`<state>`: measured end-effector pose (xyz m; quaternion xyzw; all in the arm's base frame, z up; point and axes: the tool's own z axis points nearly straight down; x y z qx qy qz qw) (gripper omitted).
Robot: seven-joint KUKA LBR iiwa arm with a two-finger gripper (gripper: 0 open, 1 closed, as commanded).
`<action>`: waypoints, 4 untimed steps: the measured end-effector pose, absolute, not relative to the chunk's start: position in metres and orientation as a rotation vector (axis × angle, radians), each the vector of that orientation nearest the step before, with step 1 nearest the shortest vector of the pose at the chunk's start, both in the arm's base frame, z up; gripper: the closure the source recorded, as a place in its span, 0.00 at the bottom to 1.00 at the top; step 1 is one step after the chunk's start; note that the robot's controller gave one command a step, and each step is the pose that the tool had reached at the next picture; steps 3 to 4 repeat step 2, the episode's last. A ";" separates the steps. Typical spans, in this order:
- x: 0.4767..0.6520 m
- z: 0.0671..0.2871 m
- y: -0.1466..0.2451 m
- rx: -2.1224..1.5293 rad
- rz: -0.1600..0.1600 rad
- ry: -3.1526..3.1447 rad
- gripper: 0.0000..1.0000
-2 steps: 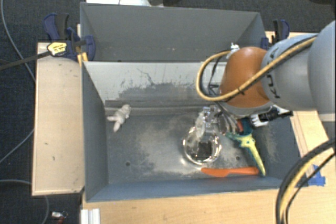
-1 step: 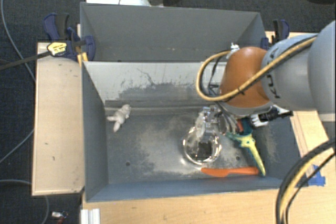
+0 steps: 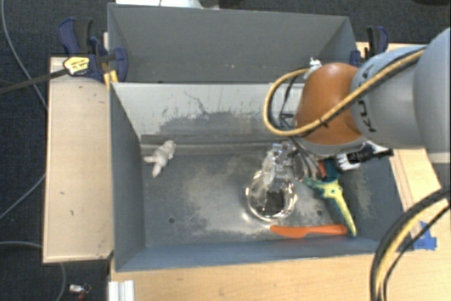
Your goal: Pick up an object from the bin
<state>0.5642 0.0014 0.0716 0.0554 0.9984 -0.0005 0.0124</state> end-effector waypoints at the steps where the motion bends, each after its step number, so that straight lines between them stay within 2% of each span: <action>1: 0.504 0.070 -0.020 0.467 0.003 3.079 1.00; 4: 0.504 0.070 -0.020 0.468 0.003 3.079 1.00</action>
Offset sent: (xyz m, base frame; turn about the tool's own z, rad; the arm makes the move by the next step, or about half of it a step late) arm 0.0000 0.0000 0.0000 0.0000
